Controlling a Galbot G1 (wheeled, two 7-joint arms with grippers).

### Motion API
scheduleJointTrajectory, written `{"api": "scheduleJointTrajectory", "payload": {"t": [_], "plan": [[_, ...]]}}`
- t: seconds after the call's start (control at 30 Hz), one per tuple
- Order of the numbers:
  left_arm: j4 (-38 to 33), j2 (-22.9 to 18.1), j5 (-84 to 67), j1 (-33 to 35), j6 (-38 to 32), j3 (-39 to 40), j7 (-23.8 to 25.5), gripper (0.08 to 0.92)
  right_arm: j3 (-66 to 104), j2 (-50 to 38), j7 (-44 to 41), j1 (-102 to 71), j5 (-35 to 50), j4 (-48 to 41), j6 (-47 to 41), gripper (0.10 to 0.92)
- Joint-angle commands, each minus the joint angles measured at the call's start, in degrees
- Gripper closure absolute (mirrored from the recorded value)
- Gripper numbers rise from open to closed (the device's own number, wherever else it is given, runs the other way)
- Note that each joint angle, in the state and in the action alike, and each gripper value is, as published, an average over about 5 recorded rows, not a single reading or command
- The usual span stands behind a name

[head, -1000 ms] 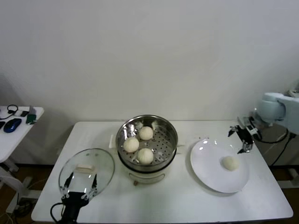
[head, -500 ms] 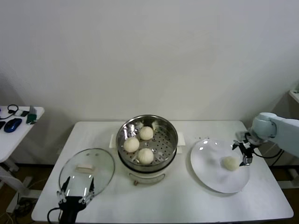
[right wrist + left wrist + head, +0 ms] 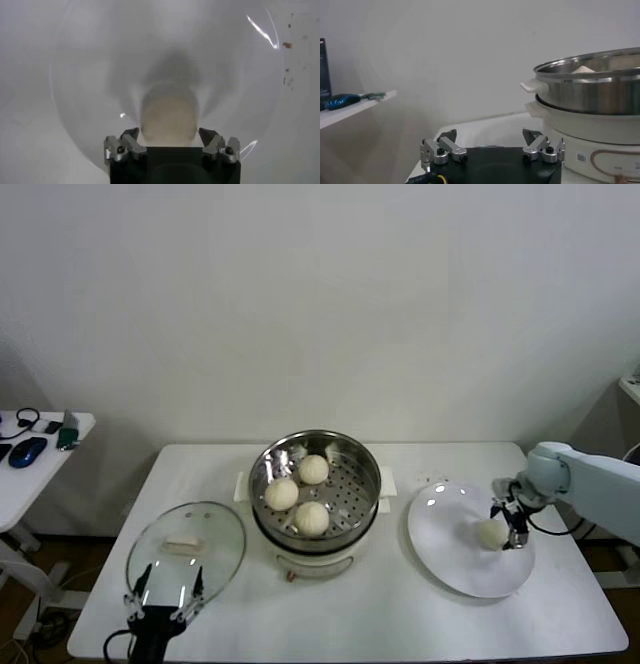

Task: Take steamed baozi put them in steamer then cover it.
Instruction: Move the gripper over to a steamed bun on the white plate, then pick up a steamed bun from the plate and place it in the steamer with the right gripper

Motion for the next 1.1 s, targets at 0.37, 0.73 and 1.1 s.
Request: {"api": "scheduleJointTrajectory", "payload": {"t": [0.37, 0.73, 1.1], "plan": [[-0.5, 0.3, -0.1, 0.1, 0.1, 0.0, 0.0, 0.177, -13.3, -1.1, -1.3, 20.8, 11.8, 9.0, -0.5, 0.330], [-1.2, 1.0, -0.5, -0.4, 0.6, 0.4, 0.2, 0.177, -28.2, 10.4, -1.1, 58.6, 40.1, 27.3, -6.6, 0.330], [-1.5, 1.7, -0.7, -0.6, 0.6, 0.0, 0.3, 0.177, -21.0, 23.7, 6.3, 48.5, 43.3, 30.1, -11.6, 0.332]]}}
